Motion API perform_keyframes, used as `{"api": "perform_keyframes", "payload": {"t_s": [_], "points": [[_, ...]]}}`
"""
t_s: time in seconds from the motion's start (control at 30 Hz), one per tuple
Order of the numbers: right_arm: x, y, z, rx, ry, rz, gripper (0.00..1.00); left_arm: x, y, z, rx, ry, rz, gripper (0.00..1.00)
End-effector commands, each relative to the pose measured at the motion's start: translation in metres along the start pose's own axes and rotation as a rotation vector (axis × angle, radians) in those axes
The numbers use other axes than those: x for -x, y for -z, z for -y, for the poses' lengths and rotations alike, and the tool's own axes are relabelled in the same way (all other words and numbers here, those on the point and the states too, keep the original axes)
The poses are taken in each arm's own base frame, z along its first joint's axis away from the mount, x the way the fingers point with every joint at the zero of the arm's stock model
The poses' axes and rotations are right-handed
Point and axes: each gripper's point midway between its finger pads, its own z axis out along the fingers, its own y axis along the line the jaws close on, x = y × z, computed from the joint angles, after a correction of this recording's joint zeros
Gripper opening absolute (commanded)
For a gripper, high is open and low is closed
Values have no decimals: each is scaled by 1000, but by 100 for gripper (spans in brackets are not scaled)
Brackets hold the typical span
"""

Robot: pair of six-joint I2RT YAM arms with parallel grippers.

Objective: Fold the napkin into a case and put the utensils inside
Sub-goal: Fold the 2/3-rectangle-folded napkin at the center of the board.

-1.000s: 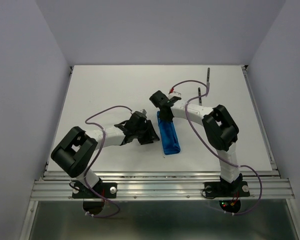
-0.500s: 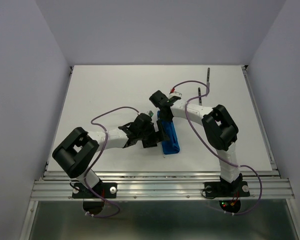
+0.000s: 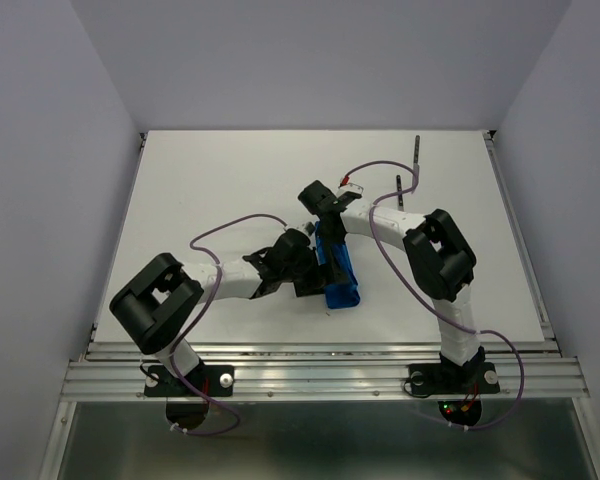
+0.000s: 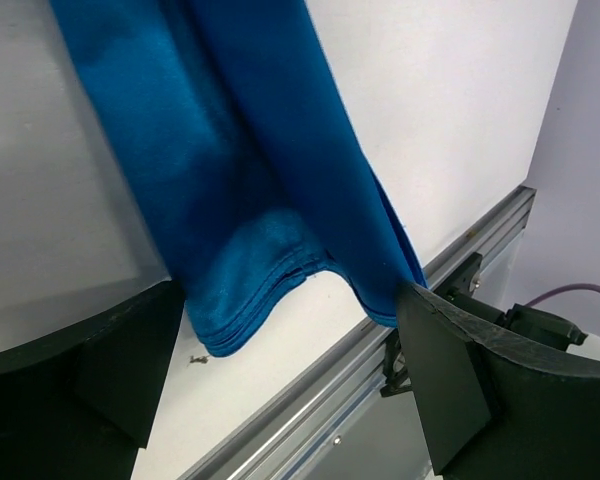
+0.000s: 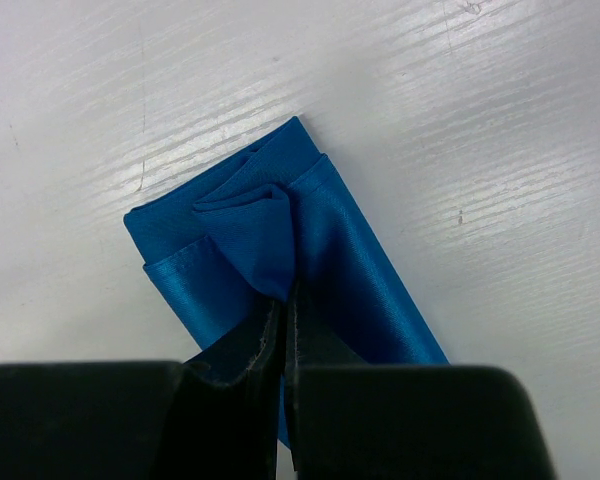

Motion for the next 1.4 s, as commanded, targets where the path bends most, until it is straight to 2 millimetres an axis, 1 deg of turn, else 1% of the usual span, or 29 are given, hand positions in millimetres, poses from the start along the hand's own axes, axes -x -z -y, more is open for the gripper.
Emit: {"api": "perform_keyframes", "payload": {"t_s": [0.0,0.1,0.13,0.33,0.47,0.5,0.6,0.7,0.83,0.87,0.9,0.93,0.97,1.07,1.1,1.2,1.23,1.27,1.3,1.33,1.37], "points": [[-25,-15,19,-84,56,-56,1,8,4,30,-103,-15,40,99],[-26,-15,19,-82,58,-59,1,9,5,29,-104,1,59,99],[-26,-15,19,-80,57,-60,1,10,7,32,-115,1,67,99],[-27,-14,18,-77,59,-63,1,11,8,33,-121,3,91,99],[-26,-14,18,-73,57,-63,1,9,-1,28,-98,-2,69,99],[-26,-14,17,-71,58,-62,1,9,-3,30,-94,-5,68,99],[-27,-13,18,-72,58,-64,1,4,-15,17,-44,-8,40,99],[-26,-13,18,-71,59,-62,1,4,-19,16,-34,-11,33,99],[-27,-14,19,-74,61,-63,1,5,-25,8,7,-17,35,98],[-27,-14,19,-74,61,-62,1,5,-26,7,11,-16,33,97],[-27,-14,19,-74,61,-63,1,4,-26,6,12,-14,32,90],[-27,-13,19,-74,61,-63,1,4,-24,6,13,-13,36,87],[-27,-13,20,-74,62,-62,1,3,-24,3,19,-11,38,79],[-26,-13,20,-72,66,-61,1,3,-21,2,22,-9,43,68],[-26,-13,19,-70,69,-62,1,1,-20,-1,26,-7,41,60],[-26,-12,17,-59,82,-65,1,0,-19,-4,29,-1,41,47],[-27,-12,15,-48,88,-73,1,0,-18,-3,25,1,41,44],[-27,-11,13,-30,106,-75,1,0,-18,-3,25,1,41,37],[-28,-10,11,-17,114,-80,1,-1,-19,-4,28,2,40,33],[-29,-7,7,11,120,-92,2,-1,-19,-4,27,4,40,30],[-26,-6,1,47,130,-83,4,-1,-19,-4,27,6,40,23]]}}
